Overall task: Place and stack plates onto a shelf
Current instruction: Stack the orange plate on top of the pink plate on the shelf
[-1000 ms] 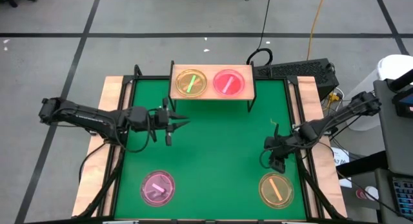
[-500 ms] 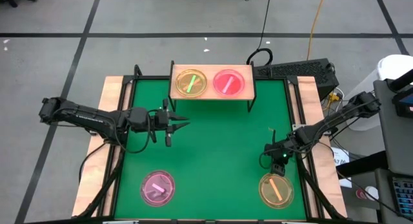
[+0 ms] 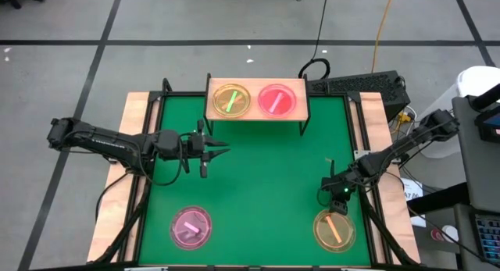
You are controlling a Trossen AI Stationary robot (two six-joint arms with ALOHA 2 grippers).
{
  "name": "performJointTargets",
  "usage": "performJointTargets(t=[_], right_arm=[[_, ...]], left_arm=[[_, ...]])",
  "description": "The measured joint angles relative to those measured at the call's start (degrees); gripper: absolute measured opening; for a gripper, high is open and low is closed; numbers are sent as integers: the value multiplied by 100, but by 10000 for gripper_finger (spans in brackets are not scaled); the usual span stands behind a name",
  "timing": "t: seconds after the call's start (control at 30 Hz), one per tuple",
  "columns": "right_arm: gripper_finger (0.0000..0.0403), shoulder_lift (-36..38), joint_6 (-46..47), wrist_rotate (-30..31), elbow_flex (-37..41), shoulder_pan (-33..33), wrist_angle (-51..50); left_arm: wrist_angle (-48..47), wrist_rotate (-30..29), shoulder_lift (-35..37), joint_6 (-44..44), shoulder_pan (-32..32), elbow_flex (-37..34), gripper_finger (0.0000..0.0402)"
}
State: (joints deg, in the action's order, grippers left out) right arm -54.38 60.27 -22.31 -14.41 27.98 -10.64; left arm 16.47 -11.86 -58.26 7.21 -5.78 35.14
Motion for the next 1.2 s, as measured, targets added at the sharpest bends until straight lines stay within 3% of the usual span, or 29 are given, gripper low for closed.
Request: performJointTargets(t=[0.13,0.4,0.73,1.03,1.2], right_arm=[[104,-81,120,-6,11,40,21],[7,-112,-25,-24,24,45,213],[0,148,-875,733,11,-522,1750],[4,67,-751,319,11,-720,1621],[51,-240,-608,314,5,-566,1990]], left_arm=[[0,1,0,-27,0,0,76],[0,2,0,-40,0,2,76],[59,0,0,29,0,7,76],[26,0,-2,-91,-15,7,76],[28,0,-2,-94,-15,7,76]])
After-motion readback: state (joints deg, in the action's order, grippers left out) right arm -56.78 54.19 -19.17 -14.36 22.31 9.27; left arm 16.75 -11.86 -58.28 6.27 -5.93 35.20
